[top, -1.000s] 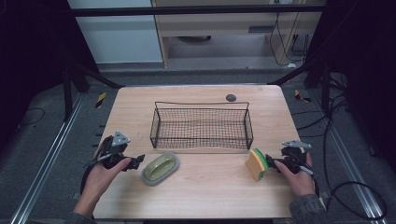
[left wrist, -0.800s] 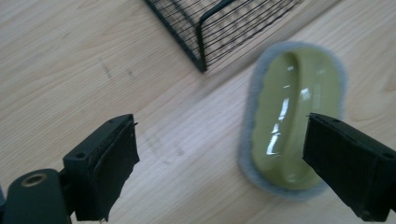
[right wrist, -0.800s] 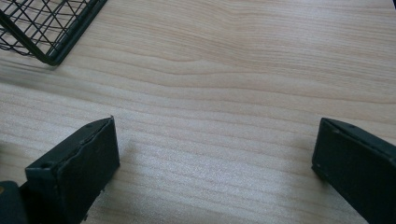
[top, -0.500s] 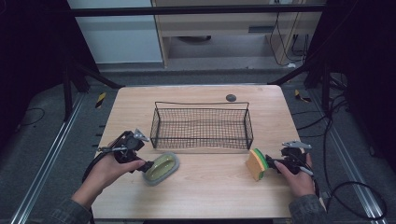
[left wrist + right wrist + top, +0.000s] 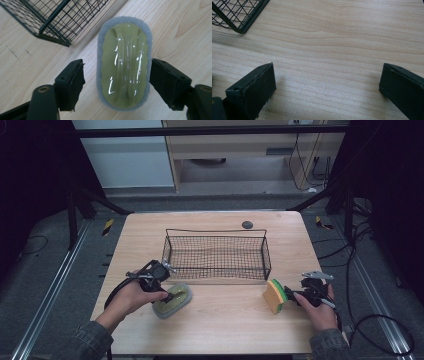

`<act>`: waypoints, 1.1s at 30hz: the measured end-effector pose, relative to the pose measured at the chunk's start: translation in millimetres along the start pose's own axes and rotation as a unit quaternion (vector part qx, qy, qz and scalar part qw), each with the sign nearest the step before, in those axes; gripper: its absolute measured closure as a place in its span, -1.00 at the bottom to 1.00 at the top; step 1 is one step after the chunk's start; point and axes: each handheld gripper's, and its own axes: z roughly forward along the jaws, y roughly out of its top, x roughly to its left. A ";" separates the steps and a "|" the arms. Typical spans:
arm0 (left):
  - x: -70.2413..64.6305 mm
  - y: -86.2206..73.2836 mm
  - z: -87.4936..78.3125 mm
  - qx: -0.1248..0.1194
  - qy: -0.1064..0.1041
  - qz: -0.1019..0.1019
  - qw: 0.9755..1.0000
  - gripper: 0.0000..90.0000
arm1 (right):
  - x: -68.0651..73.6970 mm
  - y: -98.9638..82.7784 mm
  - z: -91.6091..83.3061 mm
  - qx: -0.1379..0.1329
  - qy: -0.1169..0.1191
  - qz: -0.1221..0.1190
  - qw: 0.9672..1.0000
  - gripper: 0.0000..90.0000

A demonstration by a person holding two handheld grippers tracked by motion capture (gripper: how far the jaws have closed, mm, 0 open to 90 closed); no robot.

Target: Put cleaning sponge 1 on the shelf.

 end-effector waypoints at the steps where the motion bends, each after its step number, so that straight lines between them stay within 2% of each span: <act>1: -0.6 1.4 2.9 0.003 -0.001 0.001 1.000 -0.38 | 0.0 0.0 0.0 0.000 0.000 0.000 1.000 -0.98; 7: -0.5 5.6 14.8 0.013 -0.009 -0.008 1.000 -0.22 | 0.0 0.1 0.0 0.000 0.000 0.001 1.000 -0.98; 14: -0.5 5.2 25.6 0.019 -0.019 -0.007 1.000 -0.01 | 0.0 0.0 -0.1 0.000 0.000 0.000 1.000 -0.98; 23: -2.5 6.8 33.8 0.023 -0.025 0.004 0.999 0.17 | 0.0 0.1 0.0 0.000 0.001 0.000 1.000 -0.98; 28: -0.8 5.3 35.5 0.017 -0.028 -0.004 0.999 0.24 | 0.0 0.2 0.0 0.001 0.001 0.000 1.000 -0.99; 31: -0.6 4.8 35.3 0.016 -0.032 -0.002 0.999 0.29 | 0.0 0.2 0.0 0.001 0.002 0.000 1.000 -0.99; 33: -2.7 4.3 34.6 0.016 -0.032 0.004 0.999 0.40 | -0.2 0.1 0.0 0.001 0.002 0.000 1.000 -0.99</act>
